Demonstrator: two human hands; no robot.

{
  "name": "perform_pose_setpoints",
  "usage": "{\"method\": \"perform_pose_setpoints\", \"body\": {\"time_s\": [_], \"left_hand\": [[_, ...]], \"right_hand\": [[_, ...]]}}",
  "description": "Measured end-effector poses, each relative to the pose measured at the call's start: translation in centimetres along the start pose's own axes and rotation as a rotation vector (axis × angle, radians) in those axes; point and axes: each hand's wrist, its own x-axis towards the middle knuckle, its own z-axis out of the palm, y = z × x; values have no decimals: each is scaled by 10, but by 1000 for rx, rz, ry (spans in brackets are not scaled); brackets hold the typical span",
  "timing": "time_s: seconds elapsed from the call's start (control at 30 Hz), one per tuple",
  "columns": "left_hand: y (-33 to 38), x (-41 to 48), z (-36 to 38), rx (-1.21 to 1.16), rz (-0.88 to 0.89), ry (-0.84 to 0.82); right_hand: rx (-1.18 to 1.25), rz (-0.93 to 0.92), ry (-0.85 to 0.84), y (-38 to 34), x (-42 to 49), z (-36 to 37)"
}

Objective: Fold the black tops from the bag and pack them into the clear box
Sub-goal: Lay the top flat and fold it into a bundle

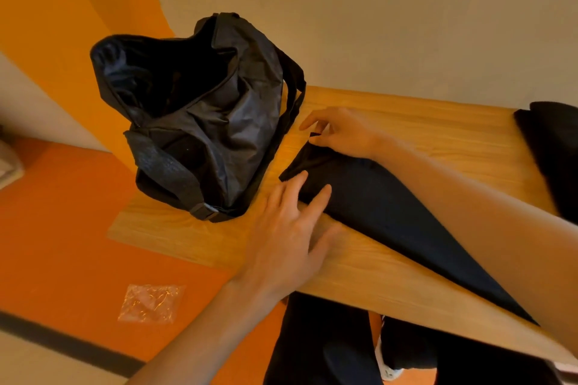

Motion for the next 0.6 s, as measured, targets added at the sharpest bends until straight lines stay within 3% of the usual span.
{"method": "perform_pose_setpoints", "body": {"time_s": [0.1,0.3,0.47,0.6], "left_hand": [[-3,14,0,43,-113,112],[-8,17,12,169,-92,-8],[-15,7,15,97,-47,5],[-8,14,7,-148,-171,157]], "right_hand": [[-87,-85,-171,6,7,-11],[-115,-145,-222,14,26,-16],[5,-58,-267,20,41,-22],[15,-58,-258,23,45,-20]]}}
